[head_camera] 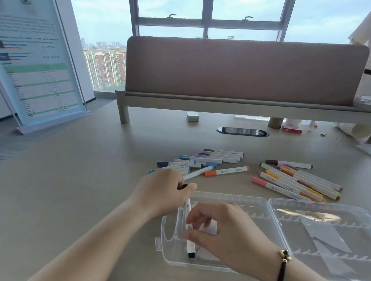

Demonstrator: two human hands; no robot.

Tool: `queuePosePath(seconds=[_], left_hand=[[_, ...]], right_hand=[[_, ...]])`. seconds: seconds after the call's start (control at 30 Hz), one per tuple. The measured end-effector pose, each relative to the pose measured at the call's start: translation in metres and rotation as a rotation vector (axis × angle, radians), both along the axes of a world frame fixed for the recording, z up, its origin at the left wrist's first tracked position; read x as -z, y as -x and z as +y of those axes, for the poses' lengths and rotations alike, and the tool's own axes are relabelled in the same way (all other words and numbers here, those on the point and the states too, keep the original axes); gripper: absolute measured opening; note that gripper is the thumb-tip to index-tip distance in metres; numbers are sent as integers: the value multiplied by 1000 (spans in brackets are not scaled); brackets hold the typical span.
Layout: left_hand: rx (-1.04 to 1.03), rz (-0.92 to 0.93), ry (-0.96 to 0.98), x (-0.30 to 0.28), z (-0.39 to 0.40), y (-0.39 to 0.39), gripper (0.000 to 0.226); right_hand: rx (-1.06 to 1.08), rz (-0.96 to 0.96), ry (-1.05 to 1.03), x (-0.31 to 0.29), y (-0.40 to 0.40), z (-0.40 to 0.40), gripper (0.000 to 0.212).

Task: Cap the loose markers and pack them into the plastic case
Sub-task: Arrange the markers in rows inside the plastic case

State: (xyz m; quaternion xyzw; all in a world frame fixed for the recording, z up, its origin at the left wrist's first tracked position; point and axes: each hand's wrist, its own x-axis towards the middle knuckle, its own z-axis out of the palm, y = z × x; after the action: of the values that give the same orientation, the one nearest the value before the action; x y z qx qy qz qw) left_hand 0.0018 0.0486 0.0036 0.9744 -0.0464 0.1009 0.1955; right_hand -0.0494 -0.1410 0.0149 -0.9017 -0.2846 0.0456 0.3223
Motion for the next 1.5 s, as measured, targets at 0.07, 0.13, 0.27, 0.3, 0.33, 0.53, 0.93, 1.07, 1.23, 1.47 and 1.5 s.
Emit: queuePosePath(seconds=[0.07,0.13,0.27,0.3,0.33,0.53,0.93,1.07,1.23,1.47,1.5], left_hand=[[-5,-4,-1,0,0,0,57],[1,-10,23,0,2,-1,58],[-5,13,23,-1,8,-4,50],[-9,22,28,-1,9,-5,47],[-12,34,39,0,10,-6,45],[-9,82,115,2,13,-10,38],[25,119,178,-1,12,-9,42],[51,129,229,-1,13,-10,47],[102,187,274,-6,14,-9,41],[149,305,270,-13,18,-7,31],[147,306,266,-12,19,-8,32]], right_hand=[[4,-4,-8,1,-1,1,17],[1,4,-8,2,-2,1,18],[3,29,-18,3,-3,1,17],[11,41,-31,4,-4,1,17],[23,61,-50,4,-4,1,17],[28,109,-82,5,-4,1,17],[-113,-132,129,4,-4,-4,33],[-204,-204,264,0,-4,-9,43],[-253,-239,305,-1,-6,-11,50],[-282,-260,330,2,-6,-13,49],[-286,-262,336,2,-7,-13,49]])
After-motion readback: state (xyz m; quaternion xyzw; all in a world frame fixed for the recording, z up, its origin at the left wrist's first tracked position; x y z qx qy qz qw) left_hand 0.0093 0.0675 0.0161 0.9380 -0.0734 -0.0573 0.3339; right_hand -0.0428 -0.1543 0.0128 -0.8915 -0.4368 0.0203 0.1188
